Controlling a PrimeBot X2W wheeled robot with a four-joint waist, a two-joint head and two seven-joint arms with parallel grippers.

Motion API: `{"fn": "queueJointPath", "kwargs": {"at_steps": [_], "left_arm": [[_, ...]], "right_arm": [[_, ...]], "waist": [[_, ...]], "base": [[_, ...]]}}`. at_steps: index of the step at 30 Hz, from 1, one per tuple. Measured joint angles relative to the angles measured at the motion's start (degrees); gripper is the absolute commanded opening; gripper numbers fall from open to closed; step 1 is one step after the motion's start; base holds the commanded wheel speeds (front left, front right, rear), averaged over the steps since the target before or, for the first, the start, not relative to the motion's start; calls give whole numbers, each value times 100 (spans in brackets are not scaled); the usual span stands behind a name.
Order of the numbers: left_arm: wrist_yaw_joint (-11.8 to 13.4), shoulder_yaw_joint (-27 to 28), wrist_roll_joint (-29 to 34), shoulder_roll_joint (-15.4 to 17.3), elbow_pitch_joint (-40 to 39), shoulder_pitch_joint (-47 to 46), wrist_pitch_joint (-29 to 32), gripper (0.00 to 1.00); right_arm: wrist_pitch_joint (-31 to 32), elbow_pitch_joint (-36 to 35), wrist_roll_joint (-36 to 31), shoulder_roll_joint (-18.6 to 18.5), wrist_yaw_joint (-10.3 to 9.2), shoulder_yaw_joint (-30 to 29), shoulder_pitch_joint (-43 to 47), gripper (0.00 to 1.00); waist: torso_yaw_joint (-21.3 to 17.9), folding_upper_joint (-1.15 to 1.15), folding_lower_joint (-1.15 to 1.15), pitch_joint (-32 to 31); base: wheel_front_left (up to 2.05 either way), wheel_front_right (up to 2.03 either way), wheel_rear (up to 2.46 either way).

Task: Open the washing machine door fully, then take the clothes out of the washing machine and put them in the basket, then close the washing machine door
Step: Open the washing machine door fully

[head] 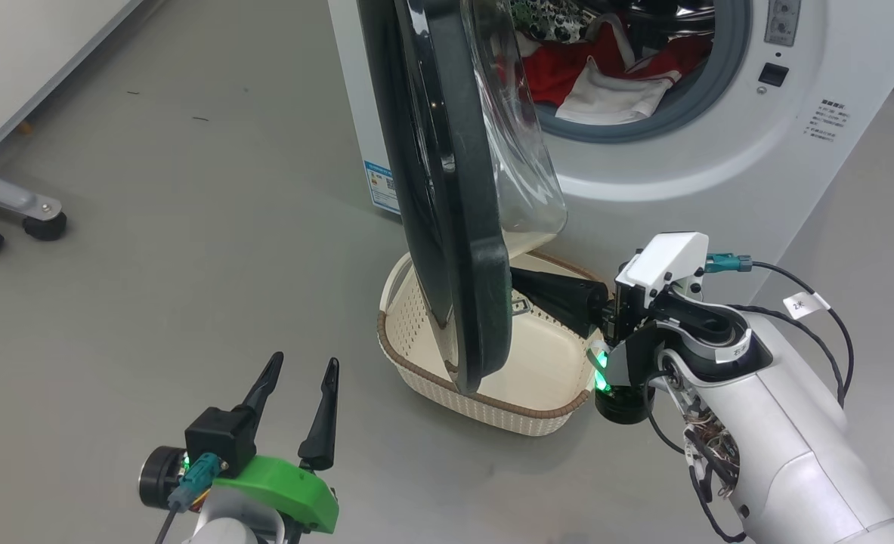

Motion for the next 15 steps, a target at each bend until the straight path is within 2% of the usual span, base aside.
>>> {"fn": "queueJointPath", "kwargs": {"at_steps": [10,15], "left_arm": [[26,33,0,0,-14,10,0,100],[89,168,0,3,-43,88,0,100]], "right_arm": [[-254,-103,169,10,3,492,0,0],[-417,-65,137,13,107,579,-3,0]], "waist": [[21,0,0,12],[-61,0,0,-15]], "base": [[0,0,0],[0,0,0]]}}
